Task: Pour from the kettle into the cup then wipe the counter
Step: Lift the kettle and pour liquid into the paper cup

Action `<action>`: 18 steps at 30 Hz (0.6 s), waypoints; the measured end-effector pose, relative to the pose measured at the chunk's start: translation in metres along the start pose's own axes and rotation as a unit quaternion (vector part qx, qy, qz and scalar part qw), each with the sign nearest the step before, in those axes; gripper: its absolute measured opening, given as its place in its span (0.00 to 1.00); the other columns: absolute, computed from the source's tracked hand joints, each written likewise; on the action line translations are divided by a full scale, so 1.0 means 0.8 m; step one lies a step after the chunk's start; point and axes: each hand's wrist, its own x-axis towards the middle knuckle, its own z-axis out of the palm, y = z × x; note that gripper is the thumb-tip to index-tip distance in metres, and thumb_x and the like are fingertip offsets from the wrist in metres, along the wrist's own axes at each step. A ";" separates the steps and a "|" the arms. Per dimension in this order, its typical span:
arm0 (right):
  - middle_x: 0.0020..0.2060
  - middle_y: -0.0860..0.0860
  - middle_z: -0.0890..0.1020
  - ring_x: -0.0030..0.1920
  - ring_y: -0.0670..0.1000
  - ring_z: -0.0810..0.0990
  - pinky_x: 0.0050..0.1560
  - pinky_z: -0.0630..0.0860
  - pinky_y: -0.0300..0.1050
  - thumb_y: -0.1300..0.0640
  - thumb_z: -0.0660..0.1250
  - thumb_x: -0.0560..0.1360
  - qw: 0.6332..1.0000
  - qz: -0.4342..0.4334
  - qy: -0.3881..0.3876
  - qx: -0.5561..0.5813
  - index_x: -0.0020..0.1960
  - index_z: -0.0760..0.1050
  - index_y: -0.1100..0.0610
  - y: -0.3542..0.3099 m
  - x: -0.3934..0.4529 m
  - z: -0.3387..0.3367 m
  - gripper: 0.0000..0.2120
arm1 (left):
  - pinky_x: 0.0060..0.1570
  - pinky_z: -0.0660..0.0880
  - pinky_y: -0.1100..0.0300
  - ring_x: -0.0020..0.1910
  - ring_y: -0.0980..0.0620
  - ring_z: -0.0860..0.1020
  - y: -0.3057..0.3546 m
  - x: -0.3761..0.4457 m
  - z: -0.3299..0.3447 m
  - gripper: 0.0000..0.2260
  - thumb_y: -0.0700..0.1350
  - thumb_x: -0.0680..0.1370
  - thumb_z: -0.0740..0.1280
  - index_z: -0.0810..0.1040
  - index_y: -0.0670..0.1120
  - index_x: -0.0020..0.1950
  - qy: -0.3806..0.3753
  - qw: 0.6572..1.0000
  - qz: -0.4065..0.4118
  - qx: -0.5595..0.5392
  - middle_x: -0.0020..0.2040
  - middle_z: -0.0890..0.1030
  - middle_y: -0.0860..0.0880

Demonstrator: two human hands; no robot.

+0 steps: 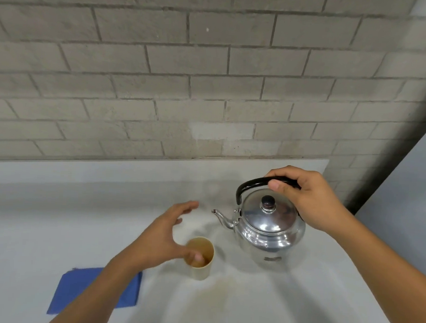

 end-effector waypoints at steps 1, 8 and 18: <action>0.47 0.50 0.86 0.49 0.58 0.83 0.50 0.81 0.54 0.56 0.72 0.77 1.000 -0.002 -0.005 0.001 0.51 0.85 0.48 -0.002 -0.003 0.001 0.06 | 0.77 0.67 0.56 0.74 0.64 0.70 -0.008 -0.006 0.009 0.51 0.55 0.59 0.88 0.67 0.60 0.78 -0.005 1.000 -0.012 -0.004 0.75 0.72 0.63; 0.40 0.39 0.83 0.42 0.40 0.81 0.46 0.72 0.28 0.58 0.73 0.76 0.999 -0.011 -0.043 -0.023 0.51 0.85 0.50 -0.008 -0.016 0.009 0.06 | 0.69 0.69 0.64 0.72 0.63 0.72 -0.048 -0.028 0.057 0.55 0.56 0.57 0.89 0.64 0.61 0.79 -0.019 0.996 -0.070 -0.050 0.73 0.72 0.65; 0.41 0.46 0.83 0.43 0.47 0.82 0.46 0.75 0.35 0.57 0.74 0.75 0.991 -0.008 -0.091 -0.098 0.50 0.86 0.50 -0.006 -0.017 0.040 0.05 | 0.64 0.79 0.54 0.64 0.55 0.81 -0.083 -0.034 0.095 0.40 0.55 0.59 0.88 0.75 0.65 0.67 0.049 0.990 -0.078 -0.110 0.64 0.83 0.59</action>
